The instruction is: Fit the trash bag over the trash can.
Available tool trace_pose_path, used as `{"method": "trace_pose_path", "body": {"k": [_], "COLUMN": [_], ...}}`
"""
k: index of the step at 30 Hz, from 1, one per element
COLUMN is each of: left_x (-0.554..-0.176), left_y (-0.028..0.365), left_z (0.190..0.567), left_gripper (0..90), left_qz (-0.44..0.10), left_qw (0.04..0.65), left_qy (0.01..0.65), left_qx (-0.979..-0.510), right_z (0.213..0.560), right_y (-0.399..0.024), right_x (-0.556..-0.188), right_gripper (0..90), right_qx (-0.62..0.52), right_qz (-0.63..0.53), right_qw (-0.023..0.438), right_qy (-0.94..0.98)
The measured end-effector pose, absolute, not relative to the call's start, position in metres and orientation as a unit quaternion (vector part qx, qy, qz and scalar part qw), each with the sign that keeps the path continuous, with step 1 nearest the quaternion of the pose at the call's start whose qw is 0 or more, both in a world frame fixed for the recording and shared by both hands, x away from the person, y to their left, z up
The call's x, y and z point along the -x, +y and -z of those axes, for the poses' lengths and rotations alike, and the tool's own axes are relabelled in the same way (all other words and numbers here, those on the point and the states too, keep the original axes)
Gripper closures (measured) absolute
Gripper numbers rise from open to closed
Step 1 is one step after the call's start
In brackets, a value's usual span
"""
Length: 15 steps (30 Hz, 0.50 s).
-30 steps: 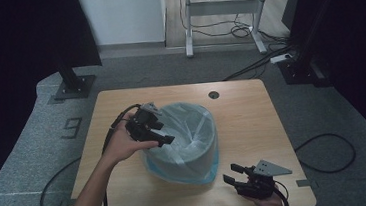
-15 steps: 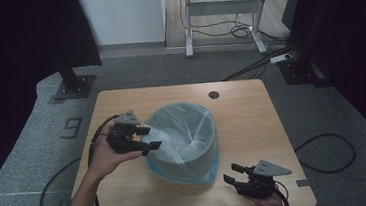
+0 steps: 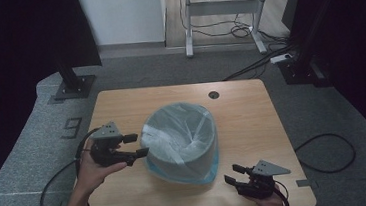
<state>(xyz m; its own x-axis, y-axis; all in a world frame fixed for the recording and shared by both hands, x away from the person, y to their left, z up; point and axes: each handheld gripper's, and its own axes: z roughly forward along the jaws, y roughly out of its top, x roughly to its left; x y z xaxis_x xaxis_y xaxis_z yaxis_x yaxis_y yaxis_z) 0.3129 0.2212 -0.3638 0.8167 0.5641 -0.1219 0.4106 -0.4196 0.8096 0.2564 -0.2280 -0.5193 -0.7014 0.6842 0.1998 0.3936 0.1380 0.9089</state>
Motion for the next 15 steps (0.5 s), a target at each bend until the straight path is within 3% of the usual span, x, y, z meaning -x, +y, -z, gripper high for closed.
{"method": "trace_pose_path", "body": {"k": [15], "left_x": [-0.296], "left_y": [0.243], "left_z": [0.410], "left_gripper": [31.8], "left_qz": [-0.078], "left_qw": [0.445], "left_qy": [0.317], "left_qx": [-0.834], "right_z": [0.521], "right_y": [-0.227], "right_x": [-0.257], "right_gripper": [41.6], "right_qx": [-0.365], "right_qz": [-0.543], "right_qw": [0.131], "right_qy": [0.745]}}
